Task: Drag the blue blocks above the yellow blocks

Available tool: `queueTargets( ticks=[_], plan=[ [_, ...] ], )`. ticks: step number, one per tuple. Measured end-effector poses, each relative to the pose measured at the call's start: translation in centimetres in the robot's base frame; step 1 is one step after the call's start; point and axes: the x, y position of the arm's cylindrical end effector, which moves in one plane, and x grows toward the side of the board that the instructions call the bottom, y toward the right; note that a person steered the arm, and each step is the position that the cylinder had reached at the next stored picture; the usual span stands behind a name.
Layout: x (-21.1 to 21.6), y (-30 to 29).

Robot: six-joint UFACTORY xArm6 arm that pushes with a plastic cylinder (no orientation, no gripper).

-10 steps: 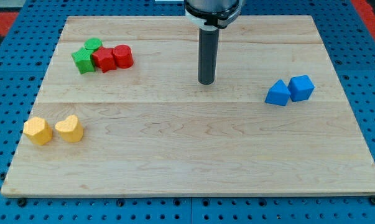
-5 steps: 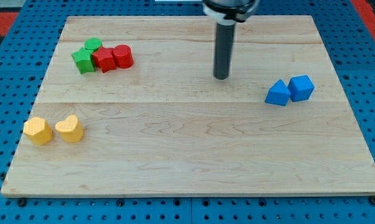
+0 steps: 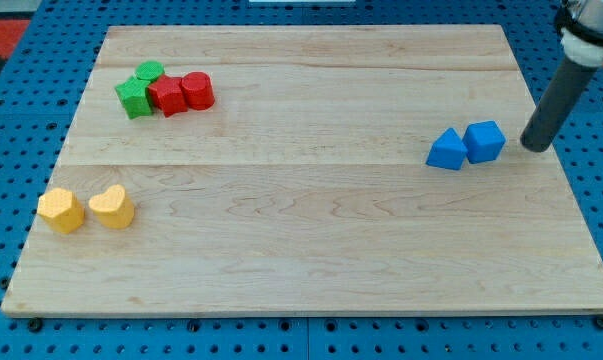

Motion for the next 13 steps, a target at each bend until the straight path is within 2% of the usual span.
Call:
queueTargets(
  ticks=[1,2,3,4,7,9,11,13],
  plan=[
    [1.0,-1.4],
    [-1.9,1.5],
    [-2.3,-1.0],
    [-0.6,-6.7],
    [-0.3,-10.0],
    [1.0,-15.2],
    [2.1,-22.1],
    [2.8,-34.6]
  ],
)
